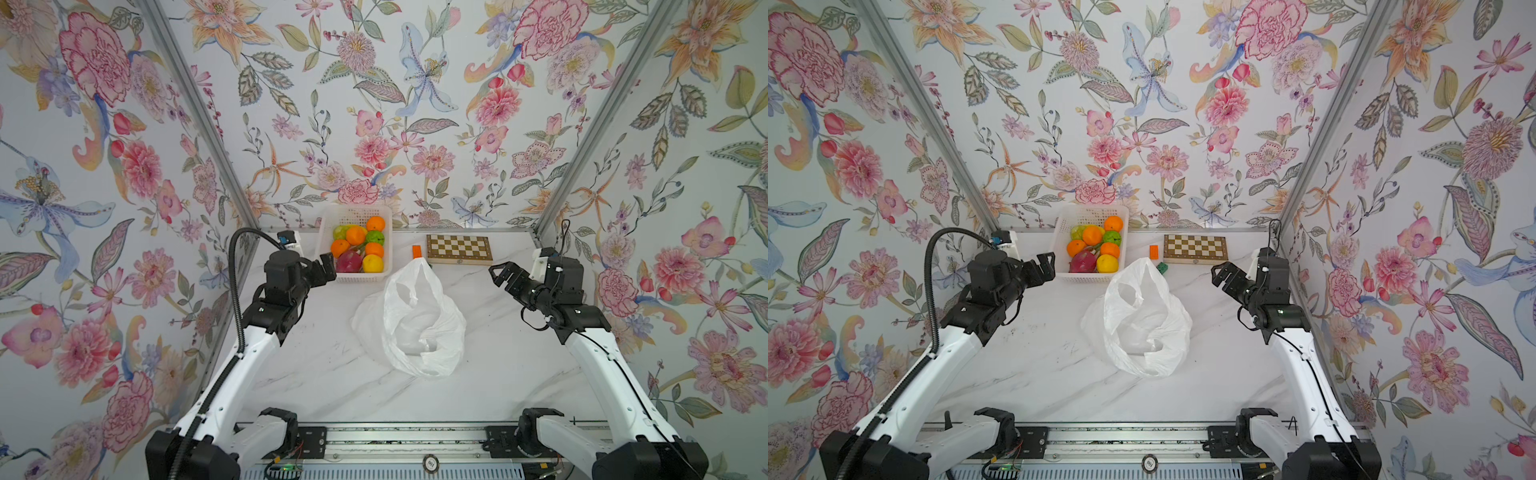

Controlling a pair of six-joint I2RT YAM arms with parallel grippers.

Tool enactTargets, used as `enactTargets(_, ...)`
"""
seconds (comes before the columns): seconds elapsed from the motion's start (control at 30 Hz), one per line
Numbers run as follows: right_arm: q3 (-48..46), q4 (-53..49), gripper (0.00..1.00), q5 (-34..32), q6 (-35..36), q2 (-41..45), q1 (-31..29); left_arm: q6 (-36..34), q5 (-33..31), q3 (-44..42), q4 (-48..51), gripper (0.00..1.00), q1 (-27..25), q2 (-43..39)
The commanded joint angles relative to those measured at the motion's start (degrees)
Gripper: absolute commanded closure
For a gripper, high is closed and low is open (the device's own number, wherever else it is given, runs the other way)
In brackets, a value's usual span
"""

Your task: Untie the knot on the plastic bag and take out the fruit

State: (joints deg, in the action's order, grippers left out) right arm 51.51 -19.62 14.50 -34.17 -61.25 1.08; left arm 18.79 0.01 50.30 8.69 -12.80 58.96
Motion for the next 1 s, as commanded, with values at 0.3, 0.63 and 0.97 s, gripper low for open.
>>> enactTargets(0.3, -18.0, 33.8, 0.01, -18.8, 18.5, -14.9, 5.0, -19.2, -5.2, -34.1, -30.2, 0.01, 8.5, -5.8)
enactTargets(0.63, -25.2, 60.5, 0.01, -23.3, 32.3, -22.8, -2.2, -22.3, 4.0, -39.9, -62.0, 0.01, 15.0, 10.5)
enactTargets(0.97, -30.1, 73.3, 0.01, -10.4, 28.4, -25.5, 5.9, -21.3, 7.1, -35.0, -78.8, 0.01, 14.7, 30.2)
